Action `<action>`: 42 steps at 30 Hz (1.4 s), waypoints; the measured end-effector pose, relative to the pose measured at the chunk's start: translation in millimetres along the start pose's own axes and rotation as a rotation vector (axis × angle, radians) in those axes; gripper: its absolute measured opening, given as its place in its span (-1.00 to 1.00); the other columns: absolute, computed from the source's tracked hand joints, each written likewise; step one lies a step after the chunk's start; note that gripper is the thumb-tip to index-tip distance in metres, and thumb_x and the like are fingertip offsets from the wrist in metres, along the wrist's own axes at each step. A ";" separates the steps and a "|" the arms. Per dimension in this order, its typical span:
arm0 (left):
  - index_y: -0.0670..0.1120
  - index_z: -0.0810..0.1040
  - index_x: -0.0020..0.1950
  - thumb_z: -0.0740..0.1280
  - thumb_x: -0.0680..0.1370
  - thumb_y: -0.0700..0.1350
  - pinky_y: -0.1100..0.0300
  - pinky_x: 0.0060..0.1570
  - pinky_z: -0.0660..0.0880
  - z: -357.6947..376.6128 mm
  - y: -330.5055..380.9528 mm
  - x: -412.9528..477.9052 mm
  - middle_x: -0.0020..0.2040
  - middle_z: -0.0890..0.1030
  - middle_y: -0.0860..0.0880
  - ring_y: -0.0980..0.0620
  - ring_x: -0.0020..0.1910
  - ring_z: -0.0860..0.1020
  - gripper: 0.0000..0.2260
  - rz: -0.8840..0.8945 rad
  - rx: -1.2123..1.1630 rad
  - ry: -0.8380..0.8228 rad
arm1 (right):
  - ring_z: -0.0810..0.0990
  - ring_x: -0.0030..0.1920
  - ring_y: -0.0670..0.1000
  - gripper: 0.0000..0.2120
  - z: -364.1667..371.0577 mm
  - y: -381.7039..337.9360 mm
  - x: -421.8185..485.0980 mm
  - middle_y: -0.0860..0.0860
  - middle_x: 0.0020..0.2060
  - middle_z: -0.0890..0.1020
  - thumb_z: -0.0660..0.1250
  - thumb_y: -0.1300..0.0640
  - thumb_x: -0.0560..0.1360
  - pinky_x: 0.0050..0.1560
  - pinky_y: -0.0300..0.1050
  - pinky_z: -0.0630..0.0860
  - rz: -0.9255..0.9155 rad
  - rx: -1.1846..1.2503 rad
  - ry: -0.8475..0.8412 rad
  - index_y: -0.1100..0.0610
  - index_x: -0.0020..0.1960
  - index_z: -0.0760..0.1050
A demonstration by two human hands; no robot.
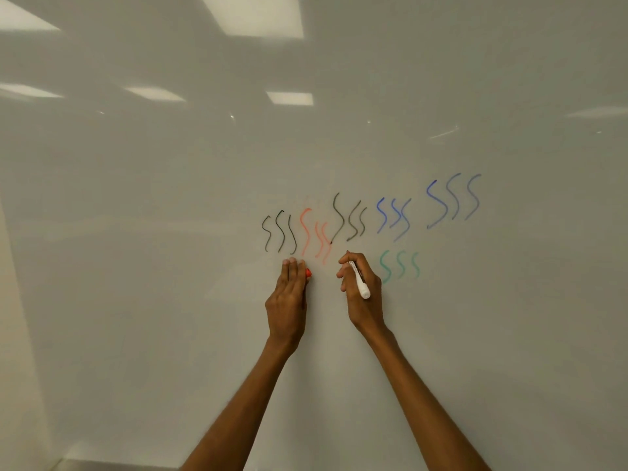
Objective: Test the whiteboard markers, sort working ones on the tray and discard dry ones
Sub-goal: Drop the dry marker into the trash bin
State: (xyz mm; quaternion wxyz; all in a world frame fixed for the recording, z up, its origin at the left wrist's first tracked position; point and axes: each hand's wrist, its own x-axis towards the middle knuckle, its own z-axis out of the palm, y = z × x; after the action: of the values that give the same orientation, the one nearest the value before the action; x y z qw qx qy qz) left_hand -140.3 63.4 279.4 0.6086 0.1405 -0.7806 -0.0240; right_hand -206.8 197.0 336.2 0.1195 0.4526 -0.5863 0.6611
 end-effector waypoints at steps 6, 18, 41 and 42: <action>-0.21 0.44 0.38 0.42 0.45 -0.38 0.04 0.05 0.61 6.5 -7.9 -2.7 0.38 0.44 -0.15 -0.08 0.37 0.40 -0.49 0.027 0.013 0.013 | 0.53 -0.25 0.02 -0.87 -1.4 31.2 -20.7 -0.08 -0.25 0.57 0.18 0.18 0.52 -0.17 0.00 0.52 0.017 -0.047 -0.052 0.01 -0.11 0.47; -0.16 0.48 0.36 0.43 0.47 -0.33 0.16 -0.01 0.61 10.5 -8.3 -4.2 0.36 0.47 -0.08 -0.01 0.37 0.42 -0.53 0.015 0.005 0.069 | 0.47 -0.29 -0.04 -0.85 -21.8 10.3 4.5 0.17 -0.25 0.54 0.19 0.26 0.57 -0.35 -0.30 0.37 0.042 0.069 0.019 0.10 -0.07 0.49; -0.11 0.39 0.44 0.32 0.54 -0.35 0.15 -0.06 0.60 1.5 -4.5 -2.1 0.43 0.40 -0.05 0.01 0.42 0.34 -0.52 -0.033 0.024 -0.015 | 0.51 -0.26 -0.05 -0.87 -32.5 24.6 -25.9 0.11 -0.12 0.59 0.19 0.18 0.61 -0.36 -0.30 0.39 0.122 0.058 -0.049 0.09 -0.02 0.52; -0.09 0.38 0.44 0.31 0.54 -0.36 0.17 -0.09 0.59 0.7 -4.7 -1.5 0.43 0.39 -0.04 0.02 0.43 0.33 -0.51 -0.039 0.021 -0.020 | 0.50 -0.26 -0.04 -0.86 -34.4 26.8 -29.2 0.13 -0.12 0.58 0.19 0.18 0.61 -0.38 -0.25 0.39 0.141 0.077 -0.025 0.07 -0.02 0.52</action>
State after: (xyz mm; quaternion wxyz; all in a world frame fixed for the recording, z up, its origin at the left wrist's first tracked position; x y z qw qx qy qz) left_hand -139.7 59.1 276.8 0.5988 0.1618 -0.7839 -0.0290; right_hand -224.6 230.7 300.1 0.0477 0.4226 -0.5923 0.6844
